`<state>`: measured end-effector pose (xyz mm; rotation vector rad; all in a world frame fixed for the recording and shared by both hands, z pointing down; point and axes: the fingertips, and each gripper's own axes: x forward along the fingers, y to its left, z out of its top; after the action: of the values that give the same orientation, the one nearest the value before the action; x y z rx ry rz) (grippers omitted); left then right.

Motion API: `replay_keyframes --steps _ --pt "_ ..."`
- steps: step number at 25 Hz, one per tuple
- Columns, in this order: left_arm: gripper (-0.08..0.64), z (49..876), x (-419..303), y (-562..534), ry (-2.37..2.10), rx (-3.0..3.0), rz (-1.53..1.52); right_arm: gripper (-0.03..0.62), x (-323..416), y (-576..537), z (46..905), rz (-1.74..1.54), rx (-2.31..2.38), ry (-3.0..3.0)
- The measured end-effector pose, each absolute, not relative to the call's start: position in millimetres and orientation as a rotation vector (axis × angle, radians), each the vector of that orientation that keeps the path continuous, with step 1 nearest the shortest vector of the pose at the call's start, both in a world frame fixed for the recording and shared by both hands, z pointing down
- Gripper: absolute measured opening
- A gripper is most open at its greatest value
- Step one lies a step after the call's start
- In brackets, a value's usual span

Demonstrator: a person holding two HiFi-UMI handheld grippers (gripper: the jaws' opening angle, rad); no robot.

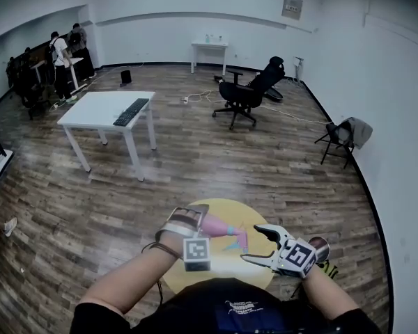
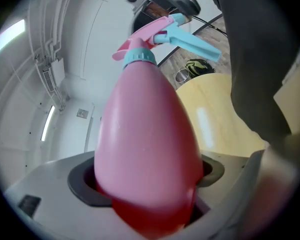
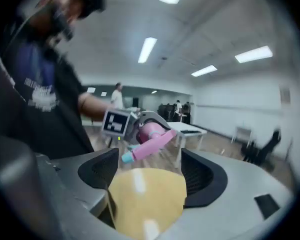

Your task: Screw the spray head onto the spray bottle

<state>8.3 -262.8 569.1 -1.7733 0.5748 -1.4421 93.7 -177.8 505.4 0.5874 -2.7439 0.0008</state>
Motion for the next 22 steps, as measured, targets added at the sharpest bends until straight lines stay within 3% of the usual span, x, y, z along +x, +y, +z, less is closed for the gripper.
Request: replay_keyframes --steps 3,6,7,8,9,13,19,20,22 --pt "0.48 577 5 -253 0.463 -1.78 -1.463 0.394 90 -162 520 -0.791 0.427 -2.388" --pt "0.48 583 17 -239 0.371 -1.804 -1.469 0.395 72 -155 534 -1.122 0.354 -2.153" --pt "0.48 586 20 -236 0.359 -1.811 -1.472 0.358 68 -155 534 -1.179 0.364 -2.124" --pt "0.48 589 22 -233 0.352 -1.827 -1.479 0.244 66 -155 532 -1.197 0.383 -2.12" --pt "0.48 592 22 -231 0.349 -1.856 -1.488 0.228 65 -157 529 -1.174 0.4 -2.14" --pt "0.479 599 23 -231 0.431 -1.923 -1.506 0.212 71 -167 520 -0.729 0.483 -2.398" --pt "0.477 588 12 -254 0.66 -1.701 -1.544 0.212 86 -214 523 1.075 0.762 -2.694" --pt "0.477 591 12 -253 0.647 -1.724 -1.553 0.218 84 -215 523 1.195 0.757 -2.687" --pt "0.479 594 12 -251 0.605 -1.783 -1.544 0.233 83 -211 517 1.081 0.744 -2.735"
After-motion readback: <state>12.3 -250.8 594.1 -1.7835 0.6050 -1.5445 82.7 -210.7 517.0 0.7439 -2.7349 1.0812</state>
